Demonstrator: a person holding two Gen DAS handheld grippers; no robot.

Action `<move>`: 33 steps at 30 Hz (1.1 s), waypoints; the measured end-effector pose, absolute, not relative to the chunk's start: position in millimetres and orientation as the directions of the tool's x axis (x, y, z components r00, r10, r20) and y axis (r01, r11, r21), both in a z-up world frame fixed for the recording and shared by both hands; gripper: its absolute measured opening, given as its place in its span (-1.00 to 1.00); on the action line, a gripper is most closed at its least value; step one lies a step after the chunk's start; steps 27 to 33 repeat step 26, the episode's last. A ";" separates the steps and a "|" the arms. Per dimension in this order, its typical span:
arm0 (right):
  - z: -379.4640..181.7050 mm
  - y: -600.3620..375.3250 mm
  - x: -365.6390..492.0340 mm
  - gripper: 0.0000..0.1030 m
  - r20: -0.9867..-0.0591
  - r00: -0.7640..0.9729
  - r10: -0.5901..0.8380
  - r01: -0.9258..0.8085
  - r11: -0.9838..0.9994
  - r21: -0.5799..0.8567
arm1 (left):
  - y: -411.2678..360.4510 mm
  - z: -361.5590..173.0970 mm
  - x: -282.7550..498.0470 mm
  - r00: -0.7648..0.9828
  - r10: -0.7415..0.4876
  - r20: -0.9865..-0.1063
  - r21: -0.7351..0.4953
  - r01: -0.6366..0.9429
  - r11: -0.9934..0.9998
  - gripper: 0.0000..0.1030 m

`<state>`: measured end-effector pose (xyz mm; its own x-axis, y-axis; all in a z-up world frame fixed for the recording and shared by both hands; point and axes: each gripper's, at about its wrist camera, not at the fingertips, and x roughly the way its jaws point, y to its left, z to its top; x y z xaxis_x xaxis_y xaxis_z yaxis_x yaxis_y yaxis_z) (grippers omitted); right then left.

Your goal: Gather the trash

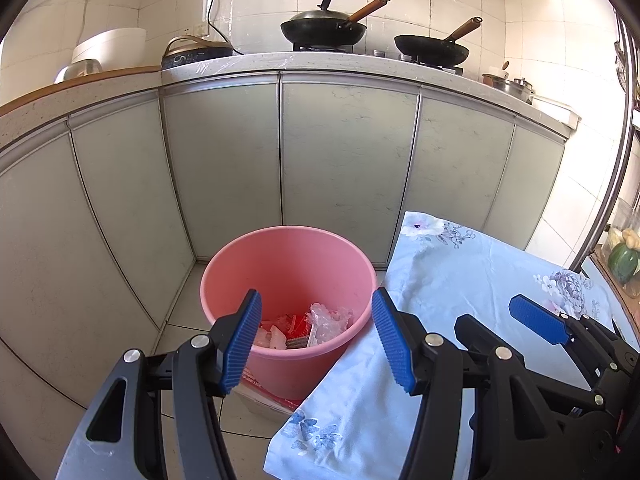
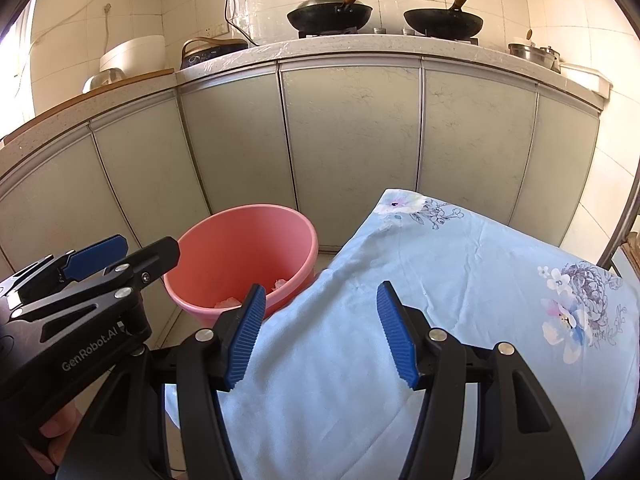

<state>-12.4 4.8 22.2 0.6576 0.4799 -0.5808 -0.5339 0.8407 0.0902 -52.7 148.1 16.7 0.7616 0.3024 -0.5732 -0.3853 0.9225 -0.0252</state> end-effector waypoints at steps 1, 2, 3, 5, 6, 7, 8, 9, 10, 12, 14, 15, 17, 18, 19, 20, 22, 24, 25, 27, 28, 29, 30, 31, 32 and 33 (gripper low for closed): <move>22.3 5.0 -12.6 0.14 -0.581 0.657 0.480 -0.534 0.841 0.090 | 148.1 16.6 -52.1 0.761 0.302 -0.574 -0.024 -0.384 0.923 0.11; 22.1 4.6 -12.4 0.14 -0.581 0.657 0.480 -0.533 0.841 0.091 | 147.9 16.2 -51.6 0.761 0.301 -0.574 -0.024 -0.384 0.923 0.11; 21.9 4.0 -12.1 0.14 -0.582 0.657 0.480 -0.533 0.841 0.092 | 147.7 15.8 -51.3 0.761 0.300 -0.575 -0.024 -0.383 0.923 0.11; 21.1 3.8 -11.9 0.13 -0.583 0.657 0.478 -0.531 0.843 0.093 | 147.0 15.1 -50.4 0.760 0.299 -0.577 -0.023 -0.381 0.924 0.11; 20.6 3.1 -11.5 0.14 -0.584 0.656 0.477 -0.530 0.843 0.093 | 146.5 14.5 -50.5 0.759 0.299 -0.578 -0.022 -0.381 0.924 0.11; 20.3 3.3 -11.6 0.14 -0.585 0.657 0.477 -0.529 0.844 0.094 | 146.0 14.0 -50.0 0.758 0.298 -0.580 -0.022 -0.380 0.925 0.11; 19.6 2.7 -11.2 0.13 -0.586 0.656 0.476 -0.528 0.844 0.094 | 145.5 13.5 -49.4 0.758 0.297 -0.581 -0.021 -0.379 0.925 0.11; 19.0 2.3 -10.7 0.13 -0.587 0.656 0.475 -0.528 0.844 0.094 | 145.4 12.9 -49.3 0.757 0.296 -0.582 -0.020 -0.377 0.926 0.11; 18.7 2.2 -10.5 0.13 -0.587 0.656 0.475 -0.527 0.845 0.094 | 145.0 12.5 -48.9 0.757 0.295 -0.583 -0.020 -0.376 0.926 0.11; 17.7 1.3 -9.8 0.13 -0.588 0.656 0.473 -0.525 0.846 0.095 | 144.9 12.1 -47.6 0.756 0.293 -0.585 -0.020 -0.375 0.927 0.11; 17.0 0.9 -9.3 0.13 -0.589 0.655 0.473 -0.524 0.846 0.096 | 143.8 11.6 -46.8 0.756 0.295 -0.584 -0.016 -0.375 0.927 0.11; 16.7 0.6 -9.0 0.13 -0.590 0.655 0.473 -0.523 0.846 0.097 | 143.8 11.6 -47.1 0.757 0.296 -0.583 -0.016 -0.375 0.927 0.11; 16.3 0.8 -8.7 0.14 -0.591 0.655 0.471 -0.521 0.848 0.098 | 143.3 10.8 -46.2 0.756 0.295 -0.584 -0.015 -0.373 0.928 0.11; 15.9 0.4 -8.3 0.14 -0.592 0.655 0.470 -0.520 0.848 0.098 | 142.8 10.5 -45.6 0.756 0.294 -0.585 -0.014 -0.372 0.928 0.11; 15.7 0.2 -8.1 0.14 -0.593 0.655 0.469 -0.519 0.849 0.099 | 142.7 10.0 -45.1 0.755 0.293 -0.587 -0.014 -0.372 0.928 0.11; 15.2 -0.2 -7.6 0.13 -0.594 0.654 0.468 -0.518 0.850 0.099 | 142.6 9.4 -44.4 0.754 0.290 -0.590 -0.015 -0.370 0.929 0.11; 14.3 -1.1 -6.9 0.14 -0.596 0.653 0.467 -0.517 0.850 0.101 | 142.1 8.8 -43.8 0.753 0.288 -0.591 -0.015 -0.367 0.930 0.11; 13.4 -1.6 -6.3 0.13 -0.597 0.653 0.466 -0.515 0.851 0.101 | 141.5 8.3 -43.0 0.753 0.287 -0.592 -0.014 -0.365 0.931 0.11; 13.0 -1.7 -6.2 0.14 -0.597 0.653 0.466 -0.514 0.852 0.102 | 141.4 7.9 -42.6 0.753 0.285 -0.593 -0.015 -0.364 0.931 0.11; 12.4 -1.7 -6.1 0.14 -0.598 0.653 0.465 -0.514 0.852 0.102 | 141.2 7.6 -41.9 0.753 0.284 -0.594 -0.015 -0.363 0.932 0.11; 12.4 -1.7 -6.1 0.14 -0.598 0.653 0.465 -0.514 0.852 0.102 | 141.2 7.6 -41.9 0.753 0.284 -0.594 -0.015 -0.363 0.932 0.11; 12.4 -1.7 -6.1 0.14 -0.598 0.653 0.465 -0.514 0.852 0.102 | 141.2 7.6 -41.9 0.753 0.284 -0.594 -0.015 -0.363 0.932 0.11; 12.4 -1.7 -6.1 0.14 -0.598 0.653 0.465 -0.514 0.852 0.102 | 141.2 7.6 -41.9 0.753 0.284 -0.594 -0.015 -0.363 0.932 0.11; 12.4 -1.7 -6.1 0.14 -0.598 0.653 0.465 -0.514 0.852 0.102 | 141.2 7.6 -41.9 0.753 0.284 -0.594 -0.015 -0.363 0.932 0.11; 12.4 -1.7 -6.1 0.14 -0.598 0.653 0.465 -0.514 0.852 0.102 | 141.2 7.6 -41.9 0.753 0.284 -0.594 -0.015 -0.363 0.932 0.11; 12.4 -1.7 -6.1 0.14 -0.598 0.653 0.465 -0.514 0.852 0.102 | 141.2 7.6 -41.9 0.753 0.284 -0.594 -0.015 -0.363 0.932 0.11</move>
